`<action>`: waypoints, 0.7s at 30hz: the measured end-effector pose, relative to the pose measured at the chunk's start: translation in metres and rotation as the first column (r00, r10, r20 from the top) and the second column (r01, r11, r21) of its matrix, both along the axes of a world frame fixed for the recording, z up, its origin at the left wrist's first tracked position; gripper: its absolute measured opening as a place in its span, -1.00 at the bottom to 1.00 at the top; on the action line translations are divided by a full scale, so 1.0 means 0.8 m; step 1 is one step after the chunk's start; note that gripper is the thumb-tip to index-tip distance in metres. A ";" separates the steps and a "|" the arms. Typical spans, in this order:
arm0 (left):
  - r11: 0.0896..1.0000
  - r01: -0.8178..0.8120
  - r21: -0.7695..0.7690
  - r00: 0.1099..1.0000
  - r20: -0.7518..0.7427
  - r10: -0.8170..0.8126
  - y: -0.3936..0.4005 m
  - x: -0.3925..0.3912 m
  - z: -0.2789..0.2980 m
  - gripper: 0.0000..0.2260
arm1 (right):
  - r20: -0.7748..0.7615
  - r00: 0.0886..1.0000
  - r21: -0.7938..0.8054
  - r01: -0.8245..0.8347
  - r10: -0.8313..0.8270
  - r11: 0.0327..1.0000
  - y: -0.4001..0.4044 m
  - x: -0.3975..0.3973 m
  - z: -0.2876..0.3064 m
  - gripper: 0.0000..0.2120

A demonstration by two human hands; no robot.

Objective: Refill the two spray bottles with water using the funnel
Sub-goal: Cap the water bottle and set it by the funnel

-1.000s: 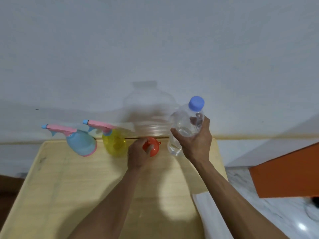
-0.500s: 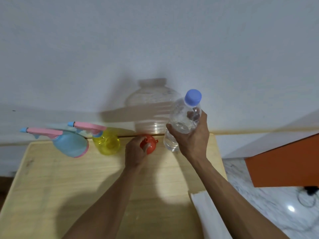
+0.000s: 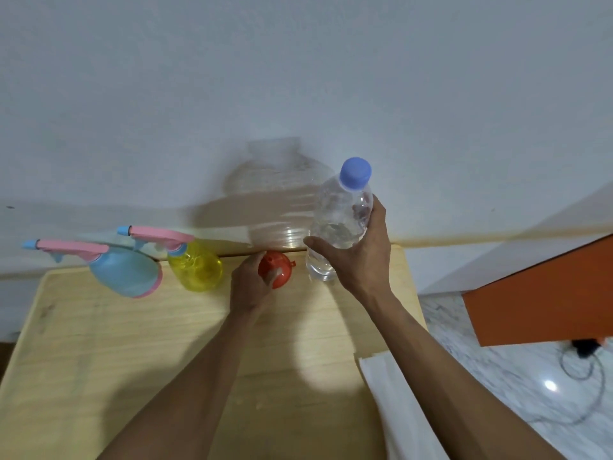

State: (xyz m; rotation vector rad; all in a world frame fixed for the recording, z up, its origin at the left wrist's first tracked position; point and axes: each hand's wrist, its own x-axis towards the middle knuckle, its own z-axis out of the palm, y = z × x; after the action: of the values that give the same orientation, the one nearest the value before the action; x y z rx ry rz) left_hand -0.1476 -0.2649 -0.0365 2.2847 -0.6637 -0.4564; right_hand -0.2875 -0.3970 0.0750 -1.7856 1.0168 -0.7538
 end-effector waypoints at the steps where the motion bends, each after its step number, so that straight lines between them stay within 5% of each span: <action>1: 1.000 0.006 0.009 1.000 0.001 -0.006 0.003 -0.001 0.000 -0.55 | -0.011 1.000 0.008 -0.013 0.013 1.000 0.000 -0.007 0.000 0.05; 5: 0.997 -0.069 -0.021 0.998 0.014 0.069 0.018 -0.024 0.012 -0.47 | -0.080 0.995 0.045 -0.052 0.056 0.998 0.005 -0.049 0.010 0.11; 10: 0.986 -0.126 -0.113 0.987 0.090 0.136 0.044 -0.092 0.030 -0.61 | -0.109 0.992 0.029 0.065 -0.062 0.997 0.021 -0.131 0.009 -0.30; 15: 0.995 0.001 -0.098 0.999 0.046 0.003 0.061 -0.175 0.044 -0.71 | -0.131 0.982 0.070 0.148 -0.138 0.987 0.048 -0.233 -0.009 -0.77; 21: 0.966 0.256 -0.029 0.966 0.027 -0.256 0.075 -0.275 0.043 -0.71 | -0.263 0.942 0.126 0.247 -0.208 0.961 0.100 -0.332 -0.057 -0.84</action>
State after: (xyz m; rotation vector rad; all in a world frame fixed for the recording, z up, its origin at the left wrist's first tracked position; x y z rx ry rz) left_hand -0.3680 -0.2052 -0.0024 2.1852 -0.9777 -0.5362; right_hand -0.5528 -0.3167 0.0297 -1.6695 1.4299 -0.5793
